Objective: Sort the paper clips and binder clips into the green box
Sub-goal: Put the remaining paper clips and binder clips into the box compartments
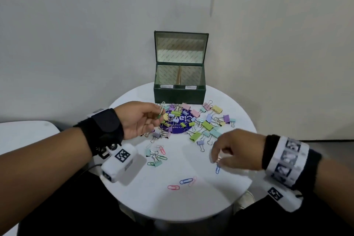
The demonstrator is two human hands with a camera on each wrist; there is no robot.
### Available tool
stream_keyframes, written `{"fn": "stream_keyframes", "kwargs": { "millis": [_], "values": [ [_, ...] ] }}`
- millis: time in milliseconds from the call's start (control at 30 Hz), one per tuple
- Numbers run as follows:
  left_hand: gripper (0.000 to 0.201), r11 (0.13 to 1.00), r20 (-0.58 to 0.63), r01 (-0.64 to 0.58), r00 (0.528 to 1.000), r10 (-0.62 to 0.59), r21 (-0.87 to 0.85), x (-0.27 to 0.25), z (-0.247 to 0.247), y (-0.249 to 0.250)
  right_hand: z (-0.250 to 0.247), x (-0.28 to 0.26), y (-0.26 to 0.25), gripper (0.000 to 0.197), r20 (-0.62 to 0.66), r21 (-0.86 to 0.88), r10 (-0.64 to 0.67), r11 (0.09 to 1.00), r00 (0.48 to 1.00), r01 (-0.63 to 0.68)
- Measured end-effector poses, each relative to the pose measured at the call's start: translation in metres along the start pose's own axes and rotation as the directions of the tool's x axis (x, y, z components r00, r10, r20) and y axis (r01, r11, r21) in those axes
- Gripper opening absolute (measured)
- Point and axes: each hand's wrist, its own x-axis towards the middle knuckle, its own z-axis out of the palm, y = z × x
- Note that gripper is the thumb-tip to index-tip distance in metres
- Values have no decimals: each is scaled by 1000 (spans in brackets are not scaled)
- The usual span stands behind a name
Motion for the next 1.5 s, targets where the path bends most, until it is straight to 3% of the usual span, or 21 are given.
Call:
{"fn": "stream_keyframes", "kwargs": {
  "millis": [33,100,200,300,367,500,633,700,767,800,900,933,967,1067,1167,1267,1367,1500],
  "values": [
    [12,1000,23,-6,1000,7,-4,4,3,4,6,0,-3,21,44,-121,1,993,999,5],
    [12,998,35,-56,998,55,23,14,12,18,16,2,-8,18,70,-202,-12,979,997,26],
    [13,973,-93,-167,979,183,158,37,33,46,21,4,-7,12,75,-198,-13,980,997,28],
    [11,927,-231,-224,926,298,300,67,50,70,16,7,-11,10,54,-117,-30,992,998,36],
    [13,911,-268,-237,904,334,336,85,58,80,4,16,-11,5,-32,-28,-37,999,999,36],
    [17,929,-282,-261,900,333,264,98,68,87,-41,51,-2,14,-205,124,18,992,979,8],
    [19,937,-261,-255,913,315,239,79,64,88,-87,98,7,8,-381,103,115,991,917,-82],
    [23,901,-235,-276,902,363,334,66,51,83,-105,124,8,7,-474,63,127,992,871,-110],
    [18,788,-153,-269,897,414,554,50,35,72,-119,144,5,12,-490,-8,132,988,862,-157],
    [14,680,-96,-242,903,420,692,41,29,65,-124,152,4,17,-470,-55,144,980,871,-192],
    [8,205,68,-137,947,313,969,11,15,44,-130,162,3,40,-382,-150,189,953,905,-262],
    [9,78,101,-124,963,250,989,4,10,37,-129,160,0,45,-378,-166,180,952,908,-258],
    [10,3,115,-118,975,188,993,-3,6,28,-124,155,-4,47,-389,-170,148,958,909,-229],
    [20,-81,140,-132,984,107,988,-17,-6,3,-93,120,-28,30,-347,-250,-36,967,937,-56],
    [38,-112,141,-130,986,94,985,-25,-11,-15,-40,74,-48,14,-13,-328,-125,938,992,113],
    [42,-173,145,-126,984,100,977,-29,-9,-24,5,37,-60,27,211,-324,-141,923,967,205],
    [32,-220,140,-113,984,112,969,-33,-6,-25,27,23,-58,31,232,-315,-212,907,949,280],
    [22,-184,126,-110,989,74,977,-40,-11,-22,34,23,-53,33,190,-324,-254,896,949,304]
  ]
}}
